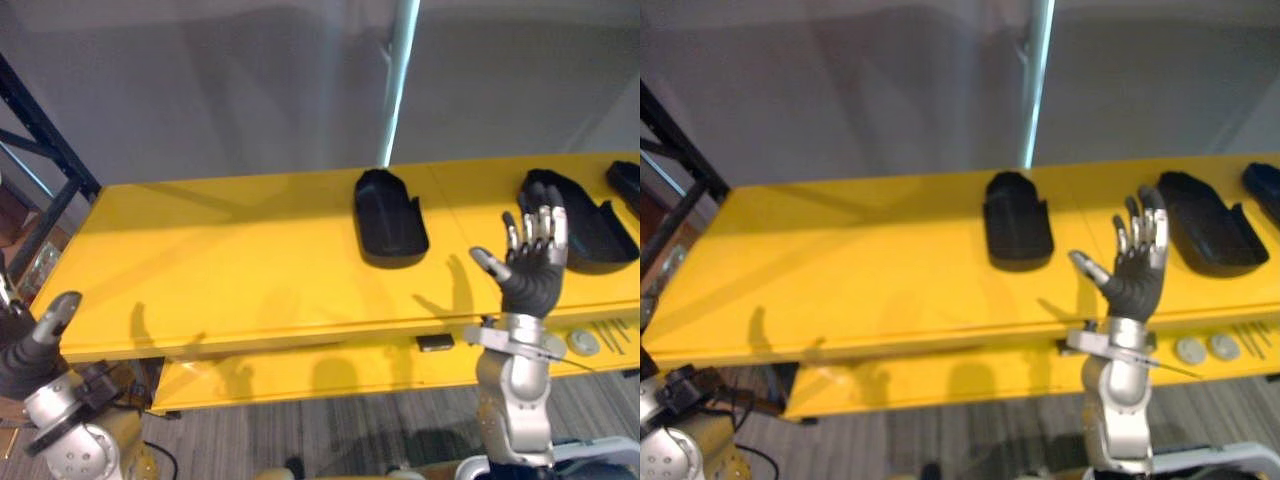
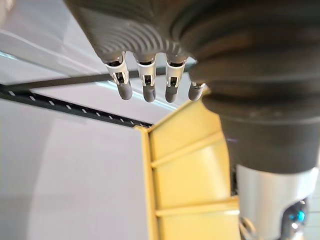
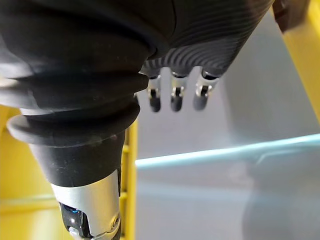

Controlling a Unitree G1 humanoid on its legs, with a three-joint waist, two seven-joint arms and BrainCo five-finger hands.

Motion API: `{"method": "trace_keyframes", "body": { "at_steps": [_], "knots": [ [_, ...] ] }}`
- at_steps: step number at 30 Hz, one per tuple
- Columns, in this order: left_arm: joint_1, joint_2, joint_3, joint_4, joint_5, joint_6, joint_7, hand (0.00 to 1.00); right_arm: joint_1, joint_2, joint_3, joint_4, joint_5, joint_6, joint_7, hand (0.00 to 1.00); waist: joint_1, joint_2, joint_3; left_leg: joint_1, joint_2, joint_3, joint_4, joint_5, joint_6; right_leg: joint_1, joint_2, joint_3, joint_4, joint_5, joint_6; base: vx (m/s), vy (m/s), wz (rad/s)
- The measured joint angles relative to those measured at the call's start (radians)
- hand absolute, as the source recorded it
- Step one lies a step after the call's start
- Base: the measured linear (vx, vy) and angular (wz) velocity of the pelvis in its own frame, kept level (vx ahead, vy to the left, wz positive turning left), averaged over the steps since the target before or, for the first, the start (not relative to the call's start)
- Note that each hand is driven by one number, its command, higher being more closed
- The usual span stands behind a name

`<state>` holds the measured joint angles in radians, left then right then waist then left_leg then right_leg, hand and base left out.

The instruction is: Walk over and take plastic housings, then place them on the shelf

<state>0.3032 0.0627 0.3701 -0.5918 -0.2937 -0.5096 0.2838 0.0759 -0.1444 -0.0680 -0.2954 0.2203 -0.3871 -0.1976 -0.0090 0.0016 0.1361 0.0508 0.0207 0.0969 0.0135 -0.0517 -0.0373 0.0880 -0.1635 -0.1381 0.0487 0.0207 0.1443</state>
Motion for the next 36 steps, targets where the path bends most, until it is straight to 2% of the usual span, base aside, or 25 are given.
{"method": "trace_keyframes", "body": {
  "at_steps": [2, 5, 9, 12, 13, 15, 16, 18, 20, 22, 25, 26, 27, 28, 30, 32, 33, 36],
  "knots": [
    [-0.018, 0.020, -0.003, 0.000, -0.005, -0.019, -0.022, 0.00, 0.007, -0.003, -0.019, 0.002, -0.002, 0.000, -0.001, 0.00, -0.003, 0.000, -0.001, 0.009, 0.007, 0.019, -0.009, 0.002, 0.002, -0.001, 0.007, 0.004, -0.009, 0.022, -0.001, -0.02, 0.034, -0.26],
    [-0.079, 0.077, -0.075, 0.000, -0.025, -0.029, -0.056, 0.00, 0.024, -0.025, -0.064, 0.002, -0.010, 0.003, -0.012, 0.00, -0.009, -0.010, -0.004, 0.021, 0.011, 0.068, -0.021, 0.002, 0.002, -0.021, 0.011, 0.025, -0.013, 0.033, -0.005, -0.03, 0.036, -0.42],
    [-0.164, 0.109, -0.227, 0.027, -0.052, -0.037, -0.074, 0.00, 0.052, -0.030, -0.140, 0.001, -0.046, 0.028, -0.045, 0.00, -0.059, -0.028, 0.000, 0.037, 0.017, 0.165, -0.008, 0.000, 0.003, -0.056, 0.021, 0.118, -0.016, 0.034, -0.004, 0.01, 0.028, -0.70],
    [-0.233, 0.127, -0.370, 0.117, -0.046, -0.033, -0.060, 0.00, 0.132, -0.037, -0.249, -0.006, -0.048, 0.047, -0.069, 0.00, -0.120, -0.030, 0.002, 0.054, 0.043, 0.263, 0.036, -0.054, -0.014, -0.067, 0.047, 0.226, -0.027, 0.039, -0.004, -0.01, -0.008, -1.05],
    [-0.272, 0.126, -0.443, 0.148, -0.040, -0.032, -0.046, 0.00, 0.190, -0.037, -0.317, -0.015, -0.047, 0.047, -0.085, 0.00, -0.156, -0.030, 0.002, 0.055, 0.056, 0.310, 0.060, -0.084, -0.023, -0.079, 0.060, 0.271, -0.037, 0.038, -0.004, -0.02, -0.033, -1.02],
    [-0.317, 0.125, -0.510, 0.177, -0.031, -0.023, -0.037, 0.00, 0.254, -0.037, -0.375, -0.019, -0.043, 0.043, -0.107, 0.00, -0.194, -0.027, 0.003, 0.058, 0.064, 0.357, 0.067, -0.096, -0.028, -0.096, 0.071, 0.313, -0.046, 0.035, -0.006, 0.01, -0.044, -0.96],
    [-0.379, 0.123, -0.587, 0.229, 0.003, -0.002, -0.013, 0.00, 0.324, -0.026, -0.434, -0.019, -0.037, 0.038, -0.125, 0.00, -0.245, -0.016, 0.004, 0.061, 0.072, 0.403, 0.067, -0.099, -0.036, -0.122, 0.086, 0.354, -0.042, 0.035, -0.007, 0.03, -0.050, -0.89],
    [-0.419, 0.116, -0.631, 0.255, 0.005, 0.015, -0.007, 0.00, 0.359, -0.009, -0.463, -0.019, -0.037, 0.031, -0.139, 0.00, -0.278, -0.010, 0.013, 0.075, 0.078, 0.433, 0.067, -0.100, -0.042, -0.126, 0.099, 0.384, -0.040, 0.037, -0.008, 0.04, -0.033, -0.69],
    [-0.484, 0.082, -0.706, 0.296, 0.039, 0.063, 0.012, 0.00, 0.420, 0.052, -0.502, -0.020, -0.019, -0.028, -0.156, 0.00, -0.321, 0.003, 0.017, 0.103, 0.090, 0.477, 0.066, -0.111, -0.054, -0.127, 0.120, 0.425, -0.032, 0.037, -0.009, 0.06, -0.019, -0.60],
    [-0.513, 0.065, -0.744, 0.298, 0.059, 0.094, 0.020, 0.00, 0.439, 0.098, -0.492, -0.037, 0.002, -0.070, -0.152, 0.00, -0.334, 0.008, 0.017, 0.109, 0.093, 0.507, 0.067, -0.116, -0.058, -0.144, 0.133, 0.454, -0.021, 0.037, -0.009, 0.03, -0.017, -0.46],
    [-0.526, 0.047, -0.751, 0.303, 0.075, 0.147, 0.031, 0.00, 0.449, 0.133, -0.456, -0.075, 0.000, -0.100, -0.125, 0.00, -0.333, 0.016, 0.025, 0.113, 0.089, 0.522, 0.081, -0.121, -0.055, -0.162, 0.143, 0.478, -0.003, 0.033, -0.004, -0.01, -0.015, -0.29],
    [-0.515, 0.051, -0.736, 0.303, 0.077, 0.157, 0.047, 0.00, 0.438, 0.131, -0.426, -0.085, 0.001, -0.105, -0.094, 0.00, -0.315, 0.018, 0.028, 0.102, 0.090, 0.502, 0.126, -0.135, -0.048, -0.175, 0.151, 0.502, 0.013, 0.030, -0.005, -0.04, -0.025, -0.63],
    [-0.490, 0.059, -0.702, 0.298, 0.078, 0.168, 0.064, 0.00, 0.403, 0.125, -0.390, -0.086, 0.001, -0.110, -0.057, 0.00, -0.277, 0.013, 0.033, 0.069, 0.094, 0.394, 0.205, -0.157, -0.020, -0.194, 0.159, 0.545, 0.032, 0.029, -0.006, -0.07, -0.025, -0.86],
    [-0.473, 0.060, -0.677, 0.289, 0.078, 0.174, 0.069, 0.00, 0.379, 0.111, -0.372, -0.087, 0.001, -0.111, -0.040, 0.00, -0.261, 0.016, 0.038, 0.046, 0.095, 0.315, 0.251, -0.178, -0.006, -0.205, 0.165, 0.567, 0.040, 0.025, -0.005, -0.12, 0.032, -1.13],
    [-0.364, 0.062, -0.557, 0.221, 0.068, 0.180, 0.063, 0.00, 0.249, 0.002, -0.313, -0.084, 0.003, -0.108, -0.001, 0.00, -0.215, 0.075, 0.070, -0.057, 0.101, 0.041, 0.408, -0.288, -0.019, -0.265, 0.208, 0.614, 0.071, 0.023, 0.007, -0.15, 0.100, -1.00],
    [-0.279, 0.064, -0.488, 0.188, 0.056, 0.162, 0.049, 0.00, 0.165, -0.055, -0.280, -0.075, 0.011, -0.102, 0.002, 0.00, -0.193, 0.106, 0.093, -0.091, 0.094, -0.021, 0.437, -0.360, -0.031, -0.305, 0.216, 0.616, 0.094, 0.032, 0.024, -0.21, 0.154, -0.36],
    [-0.235, 0.069, -0.461, 0.182, 0.051, 0.147, 0.042, 0.00, 0.142, -0.055, -0.257, -0.071, 0.029, -0.089, 0.002, 0.00, -0.174, 0.091, 0.106, -0.108, 0.071, -0.018, 0.448, -0.358, -0.027, -0.315, 0.197, 0.618, 0.096, 0.036, 0.033, -0.20, 0.117, 0.02],
    [-0.168, 0.081, -0.446, 0.158, 0.026, 0.097, 0.040, 0.00, 0.134, -0.057, -0.188, -0.070, 0.054, -0.070, 0.019, 0.00, -0.135, 0.066, 0.123, -0.142, 0.037, -0.040, 0.462, -0.353, -0.011, -0.321, 0.153, 0.598, 0.078, 0.043, 0.042, -0.14, 0.077, 0.32]
  ]
}}
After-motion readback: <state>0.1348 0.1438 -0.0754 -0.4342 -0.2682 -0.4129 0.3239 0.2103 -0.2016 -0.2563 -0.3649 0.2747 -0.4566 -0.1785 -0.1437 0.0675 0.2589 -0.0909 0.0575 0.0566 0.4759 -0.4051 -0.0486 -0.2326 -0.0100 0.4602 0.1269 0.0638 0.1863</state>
